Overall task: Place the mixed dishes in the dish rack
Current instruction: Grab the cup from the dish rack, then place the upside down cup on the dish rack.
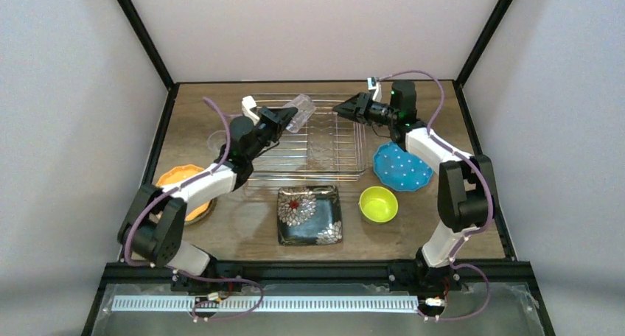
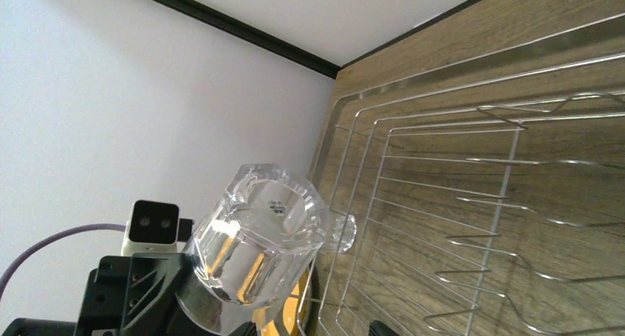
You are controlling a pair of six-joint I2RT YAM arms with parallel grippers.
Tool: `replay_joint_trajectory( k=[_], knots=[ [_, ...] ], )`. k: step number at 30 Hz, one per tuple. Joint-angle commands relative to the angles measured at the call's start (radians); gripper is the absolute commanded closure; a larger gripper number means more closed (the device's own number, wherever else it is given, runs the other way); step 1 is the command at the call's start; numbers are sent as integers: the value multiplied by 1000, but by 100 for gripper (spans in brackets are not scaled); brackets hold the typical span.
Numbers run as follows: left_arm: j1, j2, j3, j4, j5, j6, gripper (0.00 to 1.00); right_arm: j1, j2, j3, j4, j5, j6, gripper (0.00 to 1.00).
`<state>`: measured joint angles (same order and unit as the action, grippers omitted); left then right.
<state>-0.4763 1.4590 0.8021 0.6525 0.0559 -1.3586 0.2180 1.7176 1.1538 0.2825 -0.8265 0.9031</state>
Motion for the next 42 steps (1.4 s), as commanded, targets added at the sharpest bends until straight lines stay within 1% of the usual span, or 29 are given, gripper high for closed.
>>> replay_joint_trajectory(
  k=[1, 12, 16, 21, 26, 30, 38, 42],
  knots=[
    [14, 101, 65, 224, 133, -74, 97, -31, 11, -34, 49, 9, 10, 11],
    [19, 383, 197, 549, 241, -252, 97, -81, -15, -66, 32, 59, -25, 11],
    [19, 486, 277, 646, 283, -310, 97, -94, -55, -84, 7, 124, -63, 11],
    [16, 594, 379, 739, 327, -372, 97, -117, -119, -138, 16, 227, -61, 11],
    [6, 676, 469, 767, 346, -411, 97, -142, -207, -202, 21, 364, -37, 11],
    [-12, 738, 545, 763, 359, -431, 97, -158, -248, -224, -1, 445, -17, 11],
    [-49, 864, 694, 746, 363, -471, 97, -169, -270, -229, -20, 481, -19, 11],
    [-61, 902, 733, 726, 364, -472, 97, -183, -279, -241, -19, 482, -19, 11]
  ],
)
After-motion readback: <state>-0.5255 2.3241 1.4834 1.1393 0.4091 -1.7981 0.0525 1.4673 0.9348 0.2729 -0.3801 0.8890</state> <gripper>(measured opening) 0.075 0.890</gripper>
